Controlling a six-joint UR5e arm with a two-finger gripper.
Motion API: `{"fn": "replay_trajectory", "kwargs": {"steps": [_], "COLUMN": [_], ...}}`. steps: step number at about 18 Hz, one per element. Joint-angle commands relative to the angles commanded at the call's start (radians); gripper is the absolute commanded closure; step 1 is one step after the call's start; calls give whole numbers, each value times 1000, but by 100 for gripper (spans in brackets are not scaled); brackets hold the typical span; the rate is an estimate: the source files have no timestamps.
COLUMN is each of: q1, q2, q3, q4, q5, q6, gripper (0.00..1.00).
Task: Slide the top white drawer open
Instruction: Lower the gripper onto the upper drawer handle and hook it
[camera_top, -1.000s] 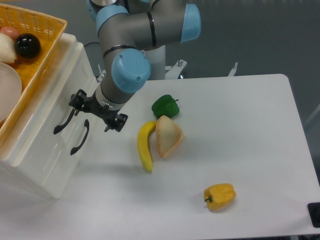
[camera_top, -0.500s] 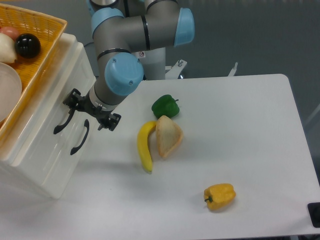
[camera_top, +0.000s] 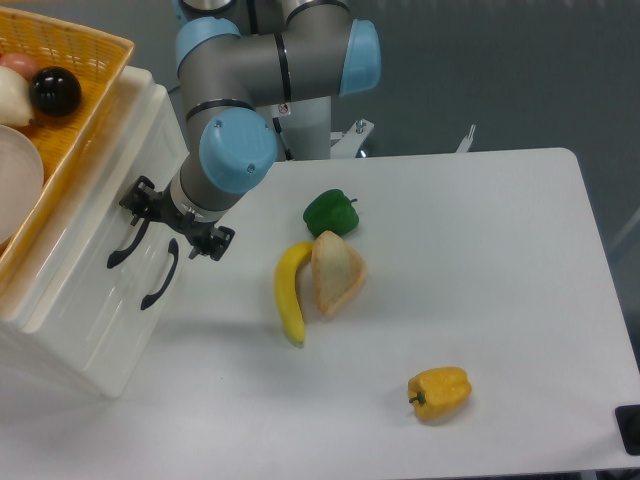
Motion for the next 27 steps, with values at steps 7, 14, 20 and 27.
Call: {"fn": "replay_trajectory", "kwargs": {"steps": [7,14,20,27], "q1": [-6,-6,-6,-8], "q2": [-9,-14,-25,-31], "q3": [3,3,3,3], "q4": [2,3,8,9], "q5": [-5,-6,-8,-6], "q6": [-2,0,0,0], "gripper": [0,0,0,0]}}
